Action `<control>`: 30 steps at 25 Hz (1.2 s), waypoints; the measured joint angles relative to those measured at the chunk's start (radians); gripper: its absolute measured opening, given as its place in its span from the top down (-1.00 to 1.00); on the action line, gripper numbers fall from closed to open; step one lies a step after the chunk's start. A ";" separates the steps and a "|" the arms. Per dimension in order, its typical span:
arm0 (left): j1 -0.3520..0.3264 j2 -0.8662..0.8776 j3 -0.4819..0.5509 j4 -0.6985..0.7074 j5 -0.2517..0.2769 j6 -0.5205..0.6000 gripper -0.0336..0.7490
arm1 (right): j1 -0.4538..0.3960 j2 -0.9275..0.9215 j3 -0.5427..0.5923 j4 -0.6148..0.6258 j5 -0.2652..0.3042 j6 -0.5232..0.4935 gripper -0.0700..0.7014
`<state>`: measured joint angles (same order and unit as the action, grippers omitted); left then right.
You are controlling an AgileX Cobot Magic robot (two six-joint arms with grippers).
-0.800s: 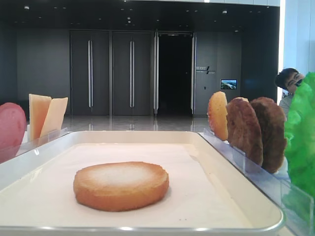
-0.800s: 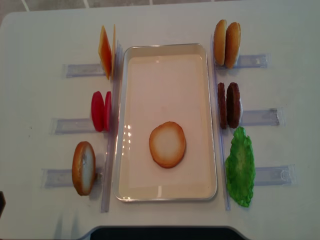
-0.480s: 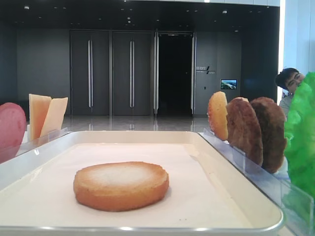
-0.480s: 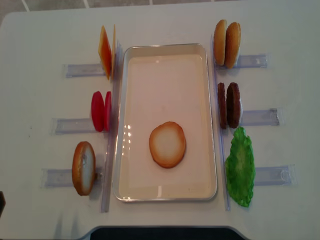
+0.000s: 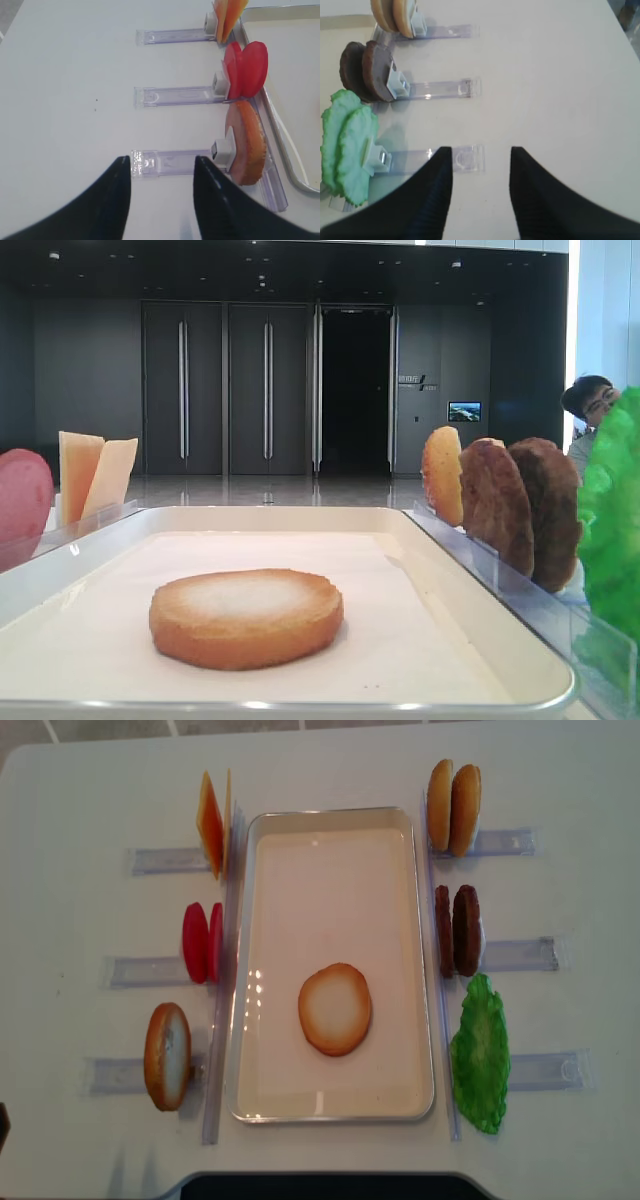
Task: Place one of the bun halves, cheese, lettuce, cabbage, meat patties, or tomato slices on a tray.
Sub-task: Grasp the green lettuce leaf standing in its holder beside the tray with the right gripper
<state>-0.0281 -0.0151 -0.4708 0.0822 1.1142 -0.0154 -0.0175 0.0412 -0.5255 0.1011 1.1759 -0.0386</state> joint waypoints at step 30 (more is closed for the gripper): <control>0.000 0.000 0.000 0.001 0.000 0.000 0.10 | 0.074 0.813 -0.231 0.252 0.047 -0.023 -0.03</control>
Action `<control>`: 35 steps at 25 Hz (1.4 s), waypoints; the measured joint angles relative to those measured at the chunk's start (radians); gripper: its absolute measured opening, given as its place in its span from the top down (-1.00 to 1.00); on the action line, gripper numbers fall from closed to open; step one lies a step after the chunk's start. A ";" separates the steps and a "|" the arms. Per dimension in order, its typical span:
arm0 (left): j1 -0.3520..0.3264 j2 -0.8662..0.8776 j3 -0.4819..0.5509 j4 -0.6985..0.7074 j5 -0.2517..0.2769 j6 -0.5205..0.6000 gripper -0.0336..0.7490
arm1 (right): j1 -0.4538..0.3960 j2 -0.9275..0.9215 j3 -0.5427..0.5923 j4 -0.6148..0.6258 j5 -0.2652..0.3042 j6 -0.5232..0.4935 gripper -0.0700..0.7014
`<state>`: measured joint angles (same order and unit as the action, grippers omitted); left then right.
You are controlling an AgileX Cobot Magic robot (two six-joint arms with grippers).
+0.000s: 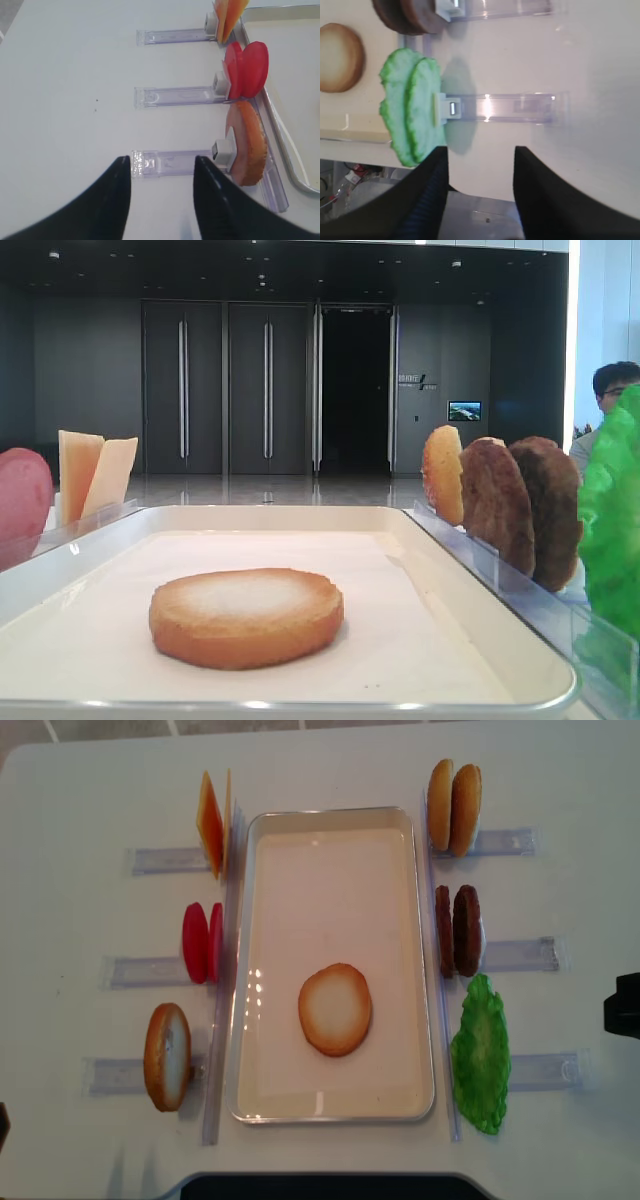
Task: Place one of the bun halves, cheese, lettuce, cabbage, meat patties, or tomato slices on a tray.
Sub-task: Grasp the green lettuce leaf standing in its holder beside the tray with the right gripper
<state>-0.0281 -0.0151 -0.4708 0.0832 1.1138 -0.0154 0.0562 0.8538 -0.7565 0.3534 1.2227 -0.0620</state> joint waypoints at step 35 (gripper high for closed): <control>0.000 0.000 0.000 0.001 -0.001 0.000 0.10 | 0.526 0.385 -0.001 -0.207 -0.318 0.445 -0.16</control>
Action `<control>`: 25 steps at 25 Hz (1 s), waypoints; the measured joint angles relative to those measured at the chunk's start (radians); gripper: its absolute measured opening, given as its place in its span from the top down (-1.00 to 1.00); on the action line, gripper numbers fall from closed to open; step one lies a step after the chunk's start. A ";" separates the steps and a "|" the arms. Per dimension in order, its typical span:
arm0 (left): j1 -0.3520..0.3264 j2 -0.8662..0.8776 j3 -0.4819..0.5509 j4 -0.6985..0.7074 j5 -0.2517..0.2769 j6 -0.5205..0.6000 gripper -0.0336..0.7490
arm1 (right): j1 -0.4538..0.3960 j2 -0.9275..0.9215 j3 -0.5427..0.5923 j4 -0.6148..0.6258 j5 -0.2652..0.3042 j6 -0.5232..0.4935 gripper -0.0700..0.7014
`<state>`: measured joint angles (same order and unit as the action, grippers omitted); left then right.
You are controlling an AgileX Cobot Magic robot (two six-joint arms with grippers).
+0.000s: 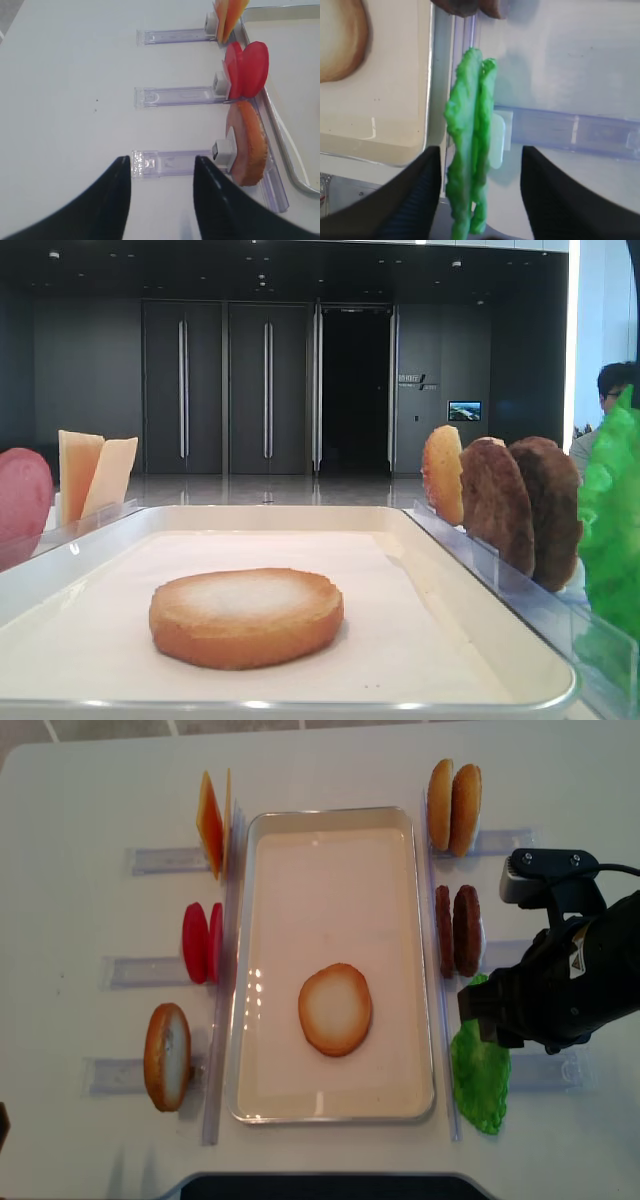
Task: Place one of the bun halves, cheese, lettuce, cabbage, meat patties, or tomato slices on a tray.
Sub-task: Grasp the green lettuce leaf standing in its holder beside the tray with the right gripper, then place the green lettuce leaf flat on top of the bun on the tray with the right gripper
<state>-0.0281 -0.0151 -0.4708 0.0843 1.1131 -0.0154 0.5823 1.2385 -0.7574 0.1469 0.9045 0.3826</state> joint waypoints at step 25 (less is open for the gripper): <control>0.000 0.000 0.000 0.001 0.000 0.000 0.10 | 0.000 -0.093 -0.070 0.006 0.100 -0.005 0.68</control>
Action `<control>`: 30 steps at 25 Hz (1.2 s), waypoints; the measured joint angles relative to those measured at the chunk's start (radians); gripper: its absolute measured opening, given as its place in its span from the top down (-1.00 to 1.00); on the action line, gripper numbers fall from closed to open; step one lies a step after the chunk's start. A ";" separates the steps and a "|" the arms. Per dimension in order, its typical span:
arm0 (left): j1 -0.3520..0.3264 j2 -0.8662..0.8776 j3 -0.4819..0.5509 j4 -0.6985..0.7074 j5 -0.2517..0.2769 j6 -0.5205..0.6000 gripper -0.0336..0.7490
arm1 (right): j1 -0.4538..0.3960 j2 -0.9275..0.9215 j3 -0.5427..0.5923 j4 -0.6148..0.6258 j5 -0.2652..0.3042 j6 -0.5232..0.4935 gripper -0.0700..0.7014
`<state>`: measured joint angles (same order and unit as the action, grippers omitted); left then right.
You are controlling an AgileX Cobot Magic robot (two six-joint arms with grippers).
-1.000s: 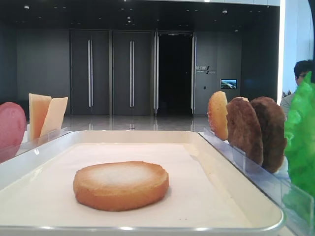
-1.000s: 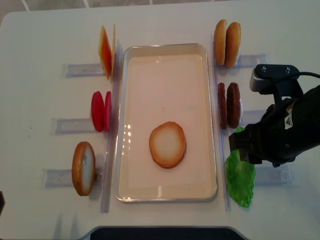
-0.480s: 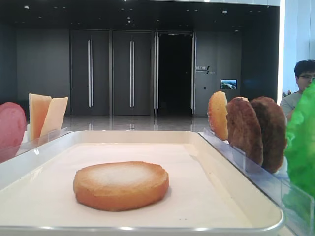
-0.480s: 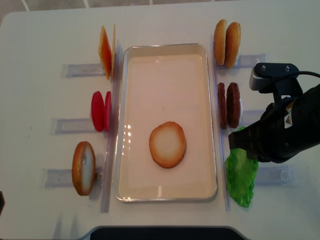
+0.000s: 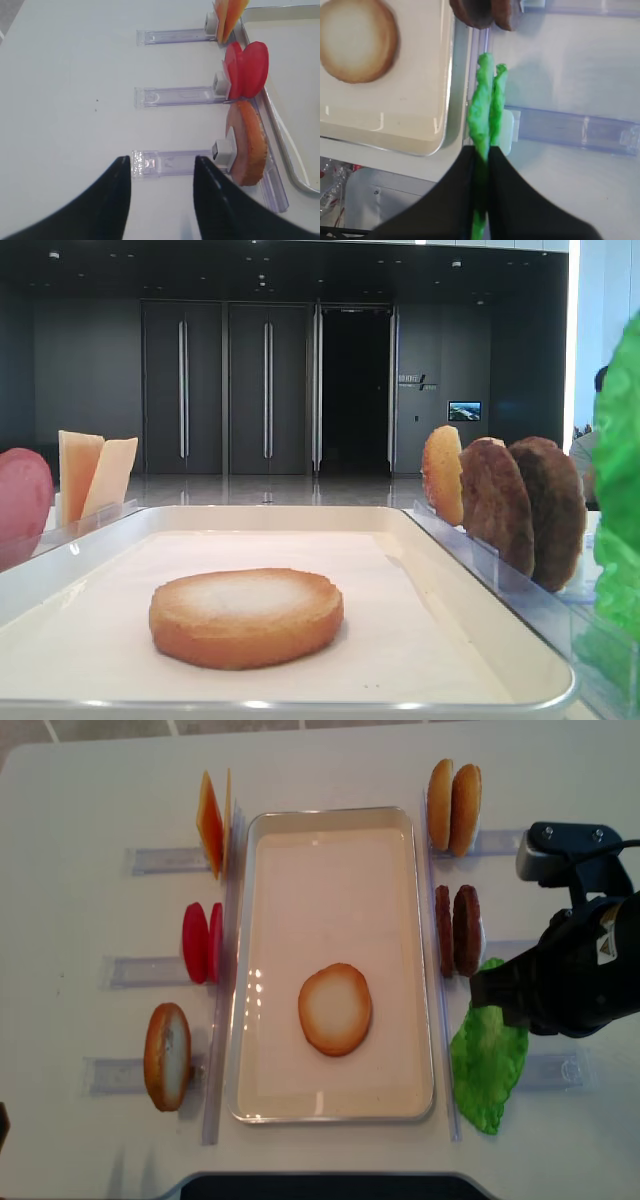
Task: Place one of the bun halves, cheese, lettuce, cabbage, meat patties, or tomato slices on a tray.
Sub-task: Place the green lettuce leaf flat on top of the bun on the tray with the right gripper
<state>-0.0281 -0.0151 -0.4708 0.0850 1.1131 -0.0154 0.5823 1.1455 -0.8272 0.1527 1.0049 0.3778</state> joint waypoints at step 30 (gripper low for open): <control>0.000 0.000 0.000 0.000 0.000 0.000 0.21 | 0.121 0.351 -0.099 1.257 -0.144 -1.161 0.68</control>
<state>-0.0281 -0.0151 -0.4708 0.0850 1.1131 -0.0154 0.7029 1.4969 -0.9257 1.4100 0.8606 -0.7827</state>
